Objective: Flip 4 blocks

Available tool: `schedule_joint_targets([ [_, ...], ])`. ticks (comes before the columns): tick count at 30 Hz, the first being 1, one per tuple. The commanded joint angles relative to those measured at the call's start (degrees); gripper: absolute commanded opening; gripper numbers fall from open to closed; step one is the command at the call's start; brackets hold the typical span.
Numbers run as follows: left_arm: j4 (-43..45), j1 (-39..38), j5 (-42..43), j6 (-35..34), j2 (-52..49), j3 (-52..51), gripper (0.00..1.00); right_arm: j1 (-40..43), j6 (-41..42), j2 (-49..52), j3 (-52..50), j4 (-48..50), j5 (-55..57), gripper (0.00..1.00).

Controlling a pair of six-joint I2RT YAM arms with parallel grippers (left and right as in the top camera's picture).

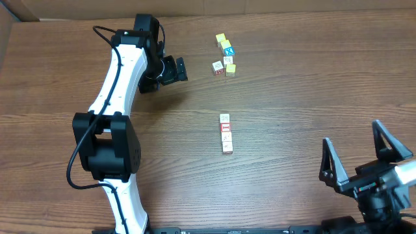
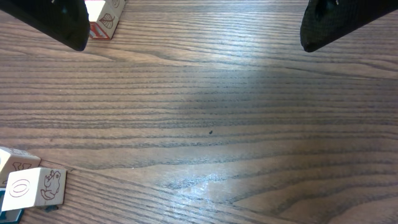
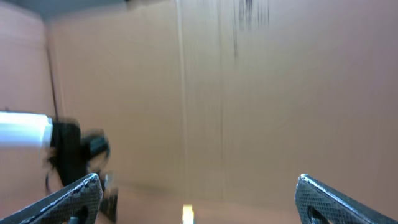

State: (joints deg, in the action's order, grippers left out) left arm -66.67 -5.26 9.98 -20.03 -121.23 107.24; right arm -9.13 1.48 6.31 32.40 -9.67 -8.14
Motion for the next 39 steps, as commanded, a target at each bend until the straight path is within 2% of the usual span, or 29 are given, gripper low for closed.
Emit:
schedule_joint_targets([
  [1,-0.2,-0.5,-0.5,-0.3,-0.3,0.8,1.00,0.3,0.0,-3.6,-5.7,7.6,-1.0,1.00],
  [5,-0.2,-0.5,-0.5,-0.3,-0.3,0.8,1.00,0.3,0.0,-6.2,-12.5,20.9,-1.0,1.00],
  [9,-0.2,-0.5,-0.5,-0.3,-0.3,0.8,1.00,0.5,0.0,-6.1,-17.1,28.7,-1.0,1.00],
  [24,-0.2,-0.5,-0.5,-0.3,-0.3,0.8,1.00,1.0,0.5,-6.1,-31.9,29.1,-1.0,1.00],
  [37,-0.2,-0.5,-0.5,-0.3,-0.3,0.8,1.00,1.3,0.4,-6.1,-32.0,5.7,-1.0,1.00],
  [39,-0.2,-0.5,-0.5,-0.3,-0.3,0.8,1.00,1.3,0.6,-5.9,-32.0,5.7,-1.0,1.00],
])
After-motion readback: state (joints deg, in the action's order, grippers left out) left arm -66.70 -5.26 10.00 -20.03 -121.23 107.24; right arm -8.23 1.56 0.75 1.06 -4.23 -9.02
